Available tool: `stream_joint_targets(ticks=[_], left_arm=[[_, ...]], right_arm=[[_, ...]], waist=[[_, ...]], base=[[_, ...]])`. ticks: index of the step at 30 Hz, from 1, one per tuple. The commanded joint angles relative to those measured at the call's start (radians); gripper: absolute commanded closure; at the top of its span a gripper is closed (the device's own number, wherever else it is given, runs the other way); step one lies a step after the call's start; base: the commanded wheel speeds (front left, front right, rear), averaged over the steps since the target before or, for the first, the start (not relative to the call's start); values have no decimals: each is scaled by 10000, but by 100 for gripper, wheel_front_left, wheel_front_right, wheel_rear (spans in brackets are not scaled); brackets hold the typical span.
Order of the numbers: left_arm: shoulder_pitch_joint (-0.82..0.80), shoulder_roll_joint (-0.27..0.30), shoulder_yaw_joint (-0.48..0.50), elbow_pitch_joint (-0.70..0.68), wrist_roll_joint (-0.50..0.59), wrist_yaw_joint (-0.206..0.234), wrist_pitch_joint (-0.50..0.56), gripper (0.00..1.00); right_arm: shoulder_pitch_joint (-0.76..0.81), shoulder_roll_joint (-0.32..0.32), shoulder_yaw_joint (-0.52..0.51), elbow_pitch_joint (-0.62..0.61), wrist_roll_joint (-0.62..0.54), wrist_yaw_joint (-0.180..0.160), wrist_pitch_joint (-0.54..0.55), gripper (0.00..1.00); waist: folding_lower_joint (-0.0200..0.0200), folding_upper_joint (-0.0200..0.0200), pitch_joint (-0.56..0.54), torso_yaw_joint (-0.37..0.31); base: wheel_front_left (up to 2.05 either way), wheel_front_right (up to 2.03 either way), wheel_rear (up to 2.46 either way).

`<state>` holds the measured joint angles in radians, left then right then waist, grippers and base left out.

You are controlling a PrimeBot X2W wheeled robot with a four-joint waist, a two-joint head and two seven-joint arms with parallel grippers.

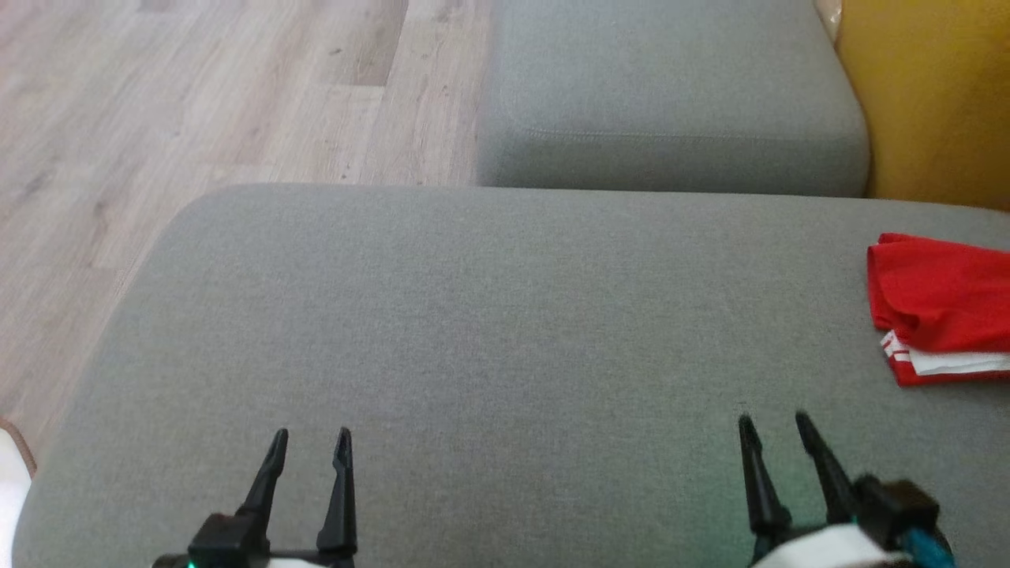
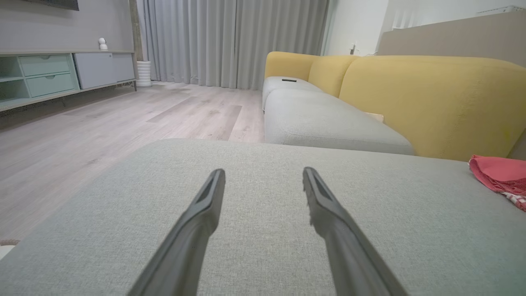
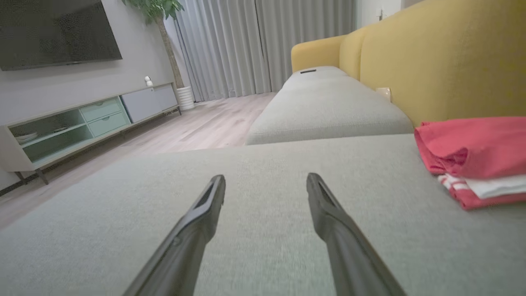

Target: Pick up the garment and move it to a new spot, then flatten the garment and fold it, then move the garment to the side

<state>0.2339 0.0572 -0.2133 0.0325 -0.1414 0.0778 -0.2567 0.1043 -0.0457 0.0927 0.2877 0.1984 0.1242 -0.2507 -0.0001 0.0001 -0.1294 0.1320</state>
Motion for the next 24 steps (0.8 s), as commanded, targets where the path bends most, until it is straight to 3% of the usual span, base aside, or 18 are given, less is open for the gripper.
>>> stream_joint_targets(ticks=[1,19,20,24], left_arm=[[-294,-65,339,-402,128,-92,-51,0],[58,-69,315,-295,277,-333,-51,0],[368,6,8,15,254,-334,2,100],[701,7,-17,718,156,-342,23,100]], right_arm=[[-149,-49,245,-452,87,65,-108,0],[450,-46,288,-642,394,65,-110,0],[762,8,25,-282,312,0,0,100],[995,11,15,381,393,-1,37,100]], waist=[[1,-1,-102,-45],[1,-1,-554,-412],[1,-1,-551,-407],[2,-1,-549,-422]], base=[[0,0,0],[0,0,0],[0,0,0],[0,0,0]])
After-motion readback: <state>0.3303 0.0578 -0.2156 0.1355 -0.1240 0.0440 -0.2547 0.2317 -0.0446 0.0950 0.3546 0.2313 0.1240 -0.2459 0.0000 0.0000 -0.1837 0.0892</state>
